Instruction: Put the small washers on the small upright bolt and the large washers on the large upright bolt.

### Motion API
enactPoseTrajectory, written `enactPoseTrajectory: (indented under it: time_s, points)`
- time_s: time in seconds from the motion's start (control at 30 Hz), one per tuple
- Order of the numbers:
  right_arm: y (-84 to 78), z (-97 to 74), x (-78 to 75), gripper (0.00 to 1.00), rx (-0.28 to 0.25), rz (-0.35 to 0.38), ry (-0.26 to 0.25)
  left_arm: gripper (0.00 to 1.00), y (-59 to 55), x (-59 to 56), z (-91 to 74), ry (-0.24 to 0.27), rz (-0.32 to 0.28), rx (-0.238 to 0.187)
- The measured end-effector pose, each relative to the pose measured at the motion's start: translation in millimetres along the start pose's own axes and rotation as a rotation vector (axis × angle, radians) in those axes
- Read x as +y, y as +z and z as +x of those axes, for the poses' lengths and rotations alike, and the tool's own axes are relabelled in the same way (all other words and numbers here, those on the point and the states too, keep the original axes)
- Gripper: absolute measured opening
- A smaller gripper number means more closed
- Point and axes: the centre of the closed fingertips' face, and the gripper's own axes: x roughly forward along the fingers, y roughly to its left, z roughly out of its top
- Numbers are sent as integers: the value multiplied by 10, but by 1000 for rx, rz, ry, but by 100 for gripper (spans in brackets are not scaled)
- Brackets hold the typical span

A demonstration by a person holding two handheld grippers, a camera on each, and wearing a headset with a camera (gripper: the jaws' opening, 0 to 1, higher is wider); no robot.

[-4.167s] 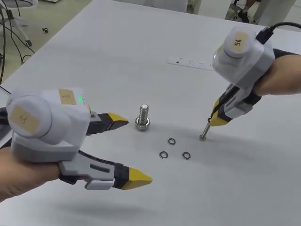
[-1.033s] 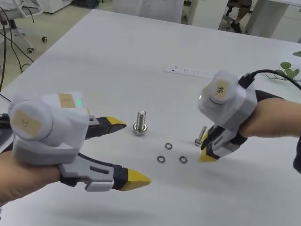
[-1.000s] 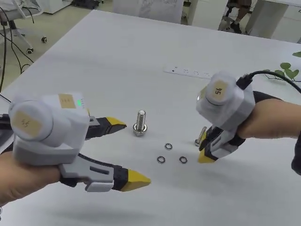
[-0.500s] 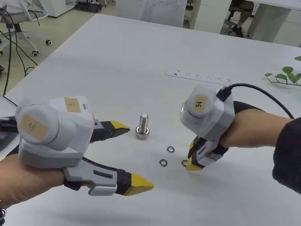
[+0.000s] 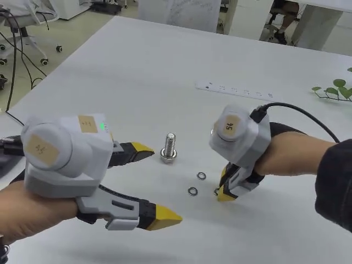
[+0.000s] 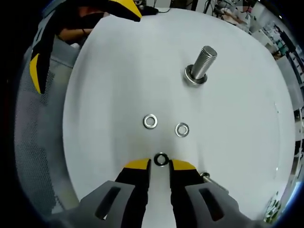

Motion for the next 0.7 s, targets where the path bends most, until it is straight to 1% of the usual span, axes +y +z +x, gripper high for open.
enactPoseTrajectory:
  time_s: [0.13, 0.7]
  points:
    - [3, 4, 20, 15, 4, 0, 4, 75, -2, -3, -1, -1, 1, 0]
    - [6, 5, 25, 14, 12, 3, 9, 75, -9, -1, 5, 0, 1, 1]
